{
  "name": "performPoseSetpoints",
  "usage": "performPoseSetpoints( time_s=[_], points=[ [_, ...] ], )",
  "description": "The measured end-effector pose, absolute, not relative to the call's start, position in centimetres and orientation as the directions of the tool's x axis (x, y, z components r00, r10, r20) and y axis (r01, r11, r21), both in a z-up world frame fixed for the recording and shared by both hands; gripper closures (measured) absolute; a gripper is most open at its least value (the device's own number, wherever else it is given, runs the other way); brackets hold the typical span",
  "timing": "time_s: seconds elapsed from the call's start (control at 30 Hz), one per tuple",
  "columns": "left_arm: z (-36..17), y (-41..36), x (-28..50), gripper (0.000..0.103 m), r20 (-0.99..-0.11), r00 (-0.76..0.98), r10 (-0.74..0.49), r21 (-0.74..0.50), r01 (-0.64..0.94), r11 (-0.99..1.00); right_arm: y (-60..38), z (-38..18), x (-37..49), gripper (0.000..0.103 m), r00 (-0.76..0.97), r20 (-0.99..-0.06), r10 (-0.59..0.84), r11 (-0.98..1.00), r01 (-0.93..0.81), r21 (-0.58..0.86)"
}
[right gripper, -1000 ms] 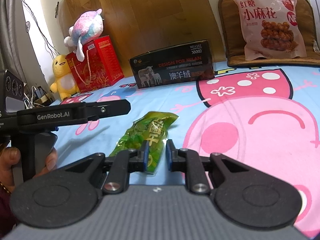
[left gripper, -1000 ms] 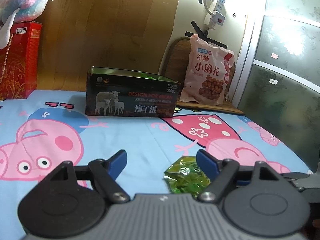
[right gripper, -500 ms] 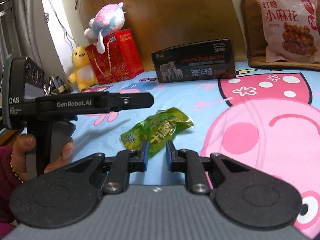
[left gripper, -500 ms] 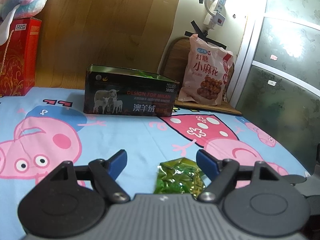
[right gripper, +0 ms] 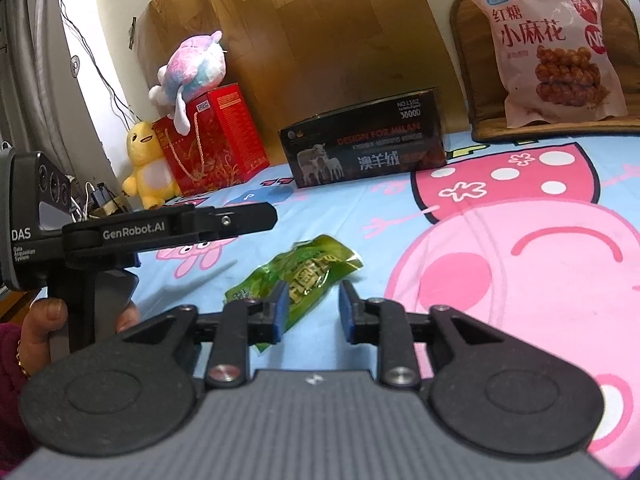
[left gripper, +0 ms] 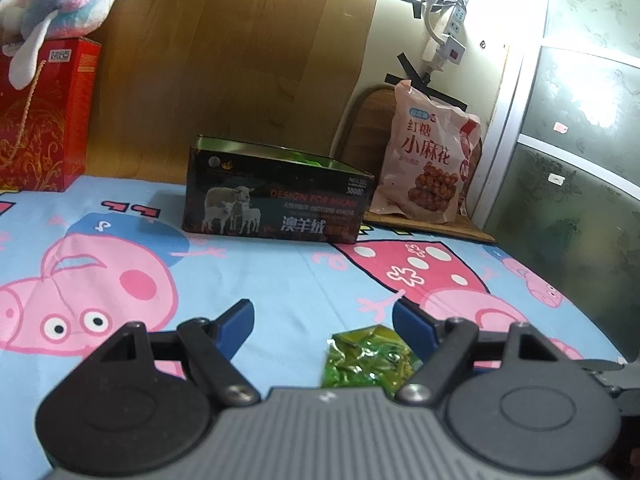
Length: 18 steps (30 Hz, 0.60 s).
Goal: Organize snacks
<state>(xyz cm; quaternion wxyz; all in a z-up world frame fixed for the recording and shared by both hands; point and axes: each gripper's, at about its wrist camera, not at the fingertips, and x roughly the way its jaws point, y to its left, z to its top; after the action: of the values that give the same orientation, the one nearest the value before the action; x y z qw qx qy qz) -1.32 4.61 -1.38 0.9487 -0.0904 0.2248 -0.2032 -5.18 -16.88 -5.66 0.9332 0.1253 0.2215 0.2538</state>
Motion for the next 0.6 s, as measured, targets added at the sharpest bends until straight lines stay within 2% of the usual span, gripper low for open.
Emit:
performPoseSetpoints(
  time_s=[0.6],
  points=[
    [-1.25, 4.16, -1.6, 0.024, -0.39, 0.809, -0.44, -0.227, 0.378, 0.897, -16.76, -5.76, -5.05, 0.07, 0.767, -0.364, 0.528, 0.842, -0.416, 0.344]
  ],
)
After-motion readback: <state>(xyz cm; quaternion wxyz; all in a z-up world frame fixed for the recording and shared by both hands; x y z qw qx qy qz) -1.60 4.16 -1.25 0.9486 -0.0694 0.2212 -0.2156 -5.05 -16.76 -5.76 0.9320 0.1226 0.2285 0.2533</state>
